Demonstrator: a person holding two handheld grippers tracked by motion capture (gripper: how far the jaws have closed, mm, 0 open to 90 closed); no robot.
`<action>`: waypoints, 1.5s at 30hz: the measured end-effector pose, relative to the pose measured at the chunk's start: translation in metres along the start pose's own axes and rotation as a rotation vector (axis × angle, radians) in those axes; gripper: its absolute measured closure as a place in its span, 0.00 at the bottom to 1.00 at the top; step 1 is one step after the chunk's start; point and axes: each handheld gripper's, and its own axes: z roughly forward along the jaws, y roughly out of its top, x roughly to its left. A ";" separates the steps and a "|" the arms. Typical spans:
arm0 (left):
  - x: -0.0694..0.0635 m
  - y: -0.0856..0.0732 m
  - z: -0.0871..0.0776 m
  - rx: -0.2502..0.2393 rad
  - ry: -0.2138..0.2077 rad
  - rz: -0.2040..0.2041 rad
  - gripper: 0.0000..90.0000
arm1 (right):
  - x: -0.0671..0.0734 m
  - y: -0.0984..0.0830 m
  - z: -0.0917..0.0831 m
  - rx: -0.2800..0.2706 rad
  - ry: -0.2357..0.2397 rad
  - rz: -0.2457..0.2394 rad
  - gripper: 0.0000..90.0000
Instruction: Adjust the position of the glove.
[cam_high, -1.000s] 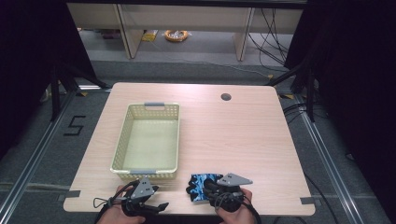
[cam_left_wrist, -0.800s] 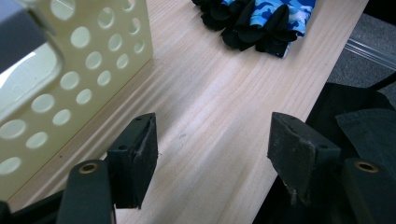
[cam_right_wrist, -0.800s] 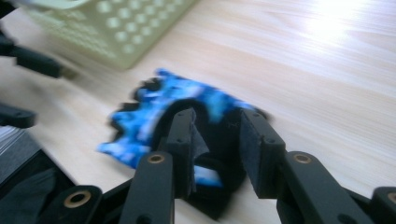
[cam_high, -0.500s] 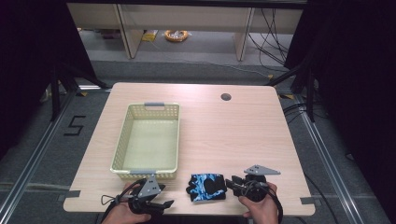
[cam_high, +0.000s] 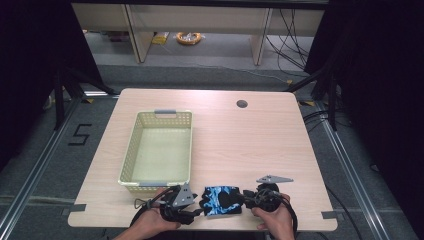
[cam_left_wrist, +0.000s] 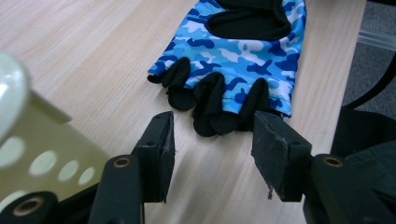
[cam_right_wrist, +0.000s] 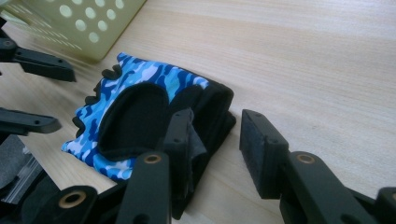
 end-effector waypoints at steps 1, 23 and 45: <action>0.001 0.001 0.005 0.002 -0.003 0.018 0.54 | 0.000 0.000 0.000 0.004 -0.004 0.000 0.72; -0.003 0.008 0.021 0.044 -0.057 0.052 0.75 | 0.001 -0.003 0.015 0.019 0.023 0.021 0.78; -0.010 0.005 0.018 -0.035 0.024 0.025 0.92 | 0.001 -0.008 0.004 -0.106 0.119 0.036 0.97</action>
